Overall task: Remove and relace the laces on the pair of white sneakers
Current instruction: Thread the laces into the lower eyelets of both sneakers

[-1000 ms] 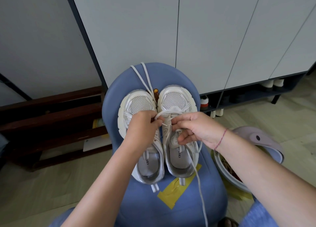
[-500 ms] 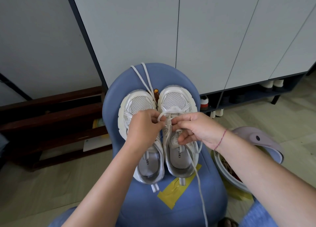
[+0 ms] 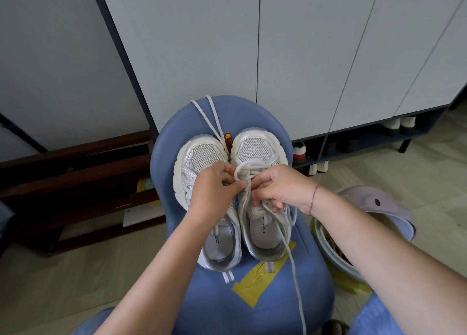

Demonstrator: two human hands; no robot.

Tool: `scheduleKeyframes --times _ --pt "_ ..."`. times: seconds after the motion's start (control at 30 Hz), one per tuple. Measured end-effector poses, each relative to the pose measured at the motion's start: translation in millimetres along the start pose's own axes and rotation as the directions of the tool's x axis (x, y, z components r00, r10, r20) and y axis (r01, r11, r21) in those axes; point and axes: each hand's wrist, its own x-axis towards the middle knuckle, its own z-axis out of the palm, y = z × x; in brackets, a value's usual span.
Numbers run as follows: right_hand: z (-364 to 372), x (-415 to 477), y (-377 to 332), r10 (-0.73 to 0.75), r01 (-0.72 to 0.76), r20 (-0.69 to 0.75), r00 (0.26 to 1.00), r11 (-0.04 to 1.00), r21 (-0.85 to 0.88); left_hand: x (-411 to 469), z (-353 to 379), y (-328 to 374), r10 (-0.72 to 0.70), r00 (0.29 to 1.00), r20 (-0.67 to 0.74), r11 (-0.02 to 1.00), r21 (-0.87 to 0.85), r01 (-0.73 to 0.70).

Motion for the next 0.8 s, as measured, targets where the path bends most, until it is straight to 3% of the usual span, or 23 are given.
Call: scheduleKeyframes --times 0.1,0.23,0.4,0.53,0.73,0.8 --pt "11 1 2 -0.046 0.035 -0.085 0.995 0.992 -0.124 -4 0 1 0.024 0.997 0.068 0.999 -0.04 -0.021" --pt "14 1 8 -0.088 0.075 -0.11 0.99 0.99 -0.119 -6 -5 -1 0.037 0.989 0.142 0.999 -0.002 -0.037" --pt "13 -9 13 -0.234 0.2 -0.11 0.966 0.945 -0.26 -7 -16 -2 0.051 0.99 0.132 0.998 0.024 -0.054" --pt "6 -25 14 -0.347 0.291 -0.048 0.937 0.847 -0.446 -9 -16 -5 0.049 0.992 0.115 0.999 -0.001 -0.049" --pt "24 -52 16 -0.463 0.246 -0.168 0.87 0.705 -0.665 -11 -11 -7 0.048 0.997 0.056 0.999 -0.028 -0.047" --pt "32 -63 16 -0.457 0.246 -0.177 0.872 0.721 -0.648 -11 -11 -8 0.047 0.998 0.051 0.998 -0.038 -0.045"
